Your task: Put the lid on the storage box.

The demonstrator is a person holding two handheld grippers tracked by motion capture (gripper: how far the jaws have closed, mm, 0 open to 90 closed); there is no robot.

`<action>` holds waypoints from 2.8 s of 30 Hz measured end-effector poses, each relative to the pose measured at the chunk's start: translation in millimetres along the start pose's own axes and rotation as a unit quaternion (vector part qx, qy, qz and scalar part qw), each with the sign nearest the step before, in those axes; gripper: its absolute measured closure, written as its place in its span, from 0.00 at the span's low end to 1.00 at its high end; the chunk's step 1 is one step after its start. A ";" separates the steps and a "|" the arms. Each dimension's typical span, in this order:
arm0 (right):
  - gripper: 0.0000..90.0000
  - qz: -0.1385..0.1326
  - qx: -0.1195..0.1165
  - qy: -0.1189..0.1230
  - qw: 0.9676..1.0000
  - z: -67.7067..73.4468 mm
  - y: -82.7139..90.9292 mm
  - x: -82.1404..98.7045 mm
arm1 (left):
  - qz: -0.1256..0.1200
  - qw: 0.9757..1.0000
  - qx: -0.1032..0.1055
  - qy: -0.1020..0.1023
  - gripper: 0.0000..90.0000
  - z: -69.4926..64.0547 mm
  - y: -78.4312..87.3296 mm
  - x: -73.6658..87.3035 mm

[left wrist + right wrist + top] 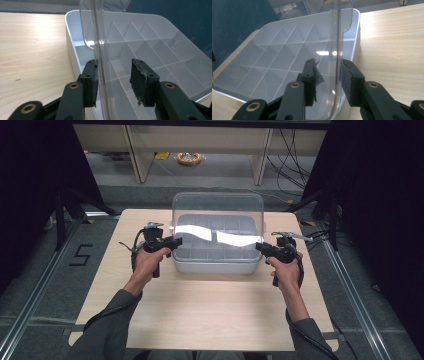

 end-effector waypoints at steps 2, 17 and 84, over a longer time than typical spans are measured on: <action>0.73 0.003 0.007 -0.010 1.000 0.2 -1.2 1.1 | 0.002 1.000 -0.002 0.000 0.62 0.3 -2.3 0.9; 0.70 0.009 0.015 -0.013 1.000 -6.3 -13.4 4.7 | 0.017 1.000 -0.020 0.011 0.61 8.8 -12.0 6.1; 0.54 0.033 0.020 -0.014 0.999 0.6 -22.9 9.7 | 0.040 0.997 -0.059 0.000 0.55 8.8 -15.9 20.1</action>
Point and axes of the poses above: each handheld gripper's, and its own axes: y roughly backward along the jaws, x roughly out of its underside, z roughly to its left, the point moved 9 cm from there along -y, roughly forward along the jaws, and after that the axes turned 3 degrees about y, right-handed, at the moved point
